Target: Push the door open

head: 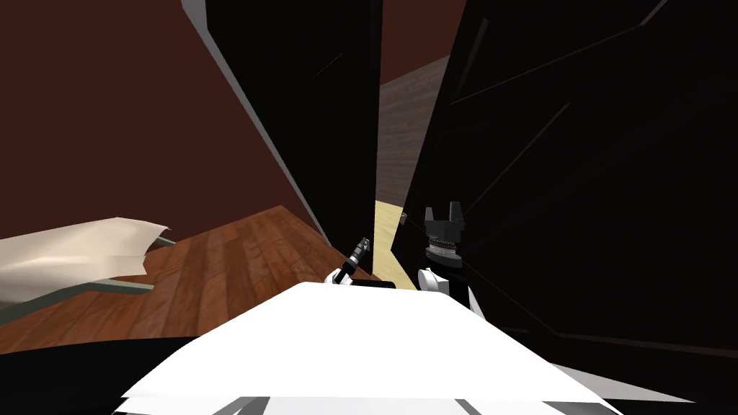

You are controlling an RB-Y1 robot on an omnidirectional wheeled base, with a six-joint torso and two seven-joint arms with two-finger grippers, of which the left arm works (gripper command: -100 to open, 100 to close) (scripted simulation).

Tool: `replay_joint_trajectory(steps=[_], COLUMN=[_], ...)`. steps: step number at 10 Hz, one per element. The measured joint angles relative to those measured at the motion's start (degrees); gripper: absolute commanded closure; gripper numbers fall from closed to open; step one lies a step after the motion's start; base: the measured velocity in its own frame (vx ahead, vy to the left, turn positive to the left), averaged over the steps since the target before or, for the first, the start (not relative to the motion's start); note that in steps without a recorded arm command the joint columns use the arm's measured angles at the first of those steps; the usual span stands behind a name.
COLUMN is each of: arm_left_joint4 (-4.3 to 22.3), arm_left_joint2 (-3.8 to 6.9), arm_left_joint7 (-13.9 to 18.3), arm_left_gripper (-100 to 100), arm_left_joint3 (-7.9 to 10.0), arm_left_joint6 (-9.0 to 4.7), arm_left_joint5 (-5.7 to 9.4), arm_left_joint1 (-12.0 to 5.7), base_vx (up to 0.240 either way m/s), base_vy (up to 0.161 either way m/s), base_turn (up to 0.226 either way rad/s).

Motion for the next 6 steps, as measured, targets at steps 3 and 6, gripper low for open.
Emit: replay_joint_trajectory(steps=[3,6], arm_left_joint4=[0.01,0.11], arm_left_joint2=[-0.02,0.01], arm_left_joint7=[-0.03,-0.02], arm_left_gripper=[100,100], arm_left_joint3=[0.01,-0.04], arm_left_joint6=[0.06,0.16], arm_left_joint5=[-0.01,-0.02], arm_left_joint1=[-0.07,0.07], base_vx=[-0.017,-0.006], base_vy=[0.008,0.003], base_turn=[-0.008,0.003])
